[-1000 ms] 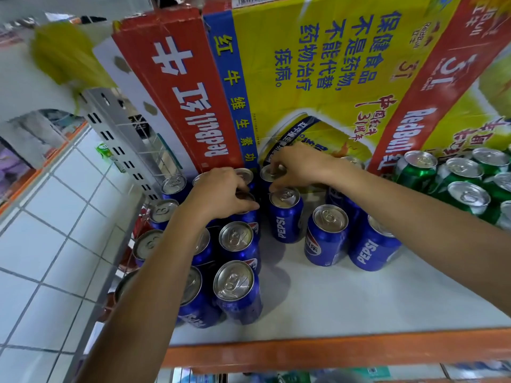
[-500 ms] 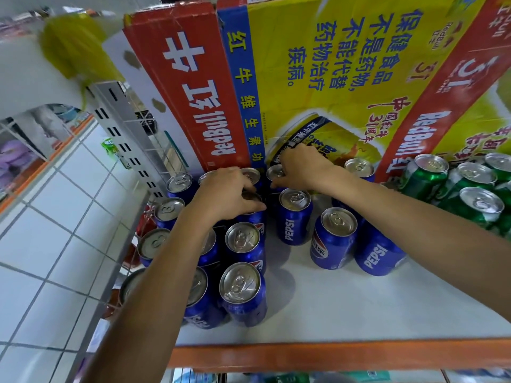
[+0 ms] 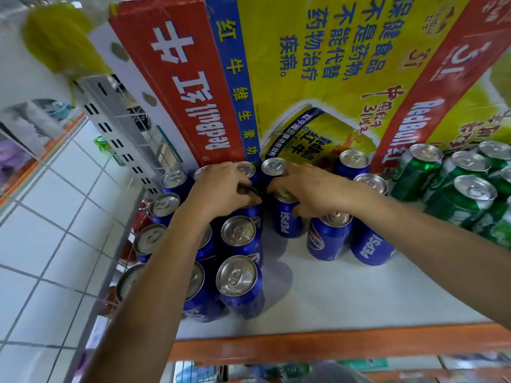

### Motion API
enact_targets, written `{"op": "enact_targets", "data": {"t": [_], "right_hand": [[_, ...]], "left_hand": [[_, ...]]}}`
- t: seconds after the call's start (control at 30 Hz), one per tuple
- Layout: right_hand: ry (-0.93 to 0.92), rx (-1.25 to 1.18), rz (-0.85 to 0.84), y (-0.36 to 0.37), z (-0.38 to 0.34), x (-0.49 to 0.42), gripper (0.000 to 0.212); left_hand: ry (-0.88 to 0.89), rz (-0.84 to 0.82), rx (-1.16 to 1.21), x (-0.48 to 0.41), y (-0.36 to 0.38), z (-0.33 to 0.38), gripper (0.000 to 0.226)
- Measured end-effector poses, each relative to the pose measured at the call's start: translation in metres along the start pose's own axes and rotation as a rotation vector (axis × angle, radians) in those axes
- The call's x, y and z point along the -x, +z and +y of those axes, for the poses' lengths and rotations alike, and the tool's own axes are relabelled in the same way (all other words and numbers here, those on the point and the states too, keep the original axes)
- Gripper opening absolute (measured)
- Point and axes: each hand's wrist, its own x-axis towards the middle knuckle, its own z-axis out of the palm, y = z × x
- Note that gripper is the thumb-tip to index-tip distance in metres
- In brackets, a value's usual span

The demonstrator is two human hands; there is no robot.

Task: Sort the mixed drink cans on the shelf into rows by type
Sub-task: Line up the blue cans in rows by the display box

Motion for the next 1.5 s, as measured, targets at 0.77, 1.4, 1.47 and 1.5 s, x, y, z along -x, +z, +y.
{"op": "enact_targets", "data": {"t": [0.77, 1.4, 1.47, 1.5], "right_hand": [[0.076, -0.056, 0.292, 0.014, -0.003, -0.01, 0.051], [0.165, -0.088, 0.306, 0.016, -0.008, 0.0, 0.054], [0.165, -0.115, 0.301, 0.016, -0.007, -0.001, 0.053], [0.156, -0.123, 0.296, 0.016, -0.007, 0.0, 0.054]], "left_hand": [[0.004, 0.094, 0.032, 0.005, 0.013, -0.003, 0.03], [-0.011, 0.091, -0.022, 0.002, 0.018, -0.003, 0.034], [-0.009, 0.094, -0.016, 0.003, 0.017, -0.002, 0.033], [-0.012, 0.096, -0.01, 0.003, 0.017, -0.002, 0.032]]}}
